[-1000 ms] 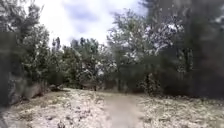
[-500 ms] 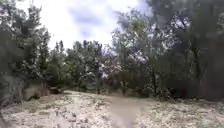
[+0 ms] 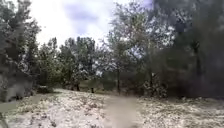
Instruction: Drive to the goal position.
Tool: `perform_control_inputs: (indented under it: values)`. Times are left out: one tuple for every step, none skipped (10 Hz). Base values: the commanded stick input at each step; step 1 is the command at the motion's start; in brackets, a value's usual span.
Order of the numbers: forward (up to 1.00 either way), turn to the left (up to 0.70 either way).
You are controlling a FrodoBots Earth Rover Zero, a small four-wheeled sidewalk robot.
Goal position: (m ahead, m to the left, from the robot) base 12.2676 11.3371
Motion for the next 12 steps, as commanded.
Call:
perform_control_inputs:
  values:
    - [0.85, 0.22]
    - [0.85, 0.34]
    - [0.85, 0.34]
    - [0.85, 0.34]
    - [0.85, 0.21]
    - [0.85, 0.05]
    - [0.85, 0.00]
    - [0.85, 0.00]
    - [0.85, 0.00]
    - [0.85, 0.25]
    - [0.85, 0.33]
    - [0.85, 0.34]
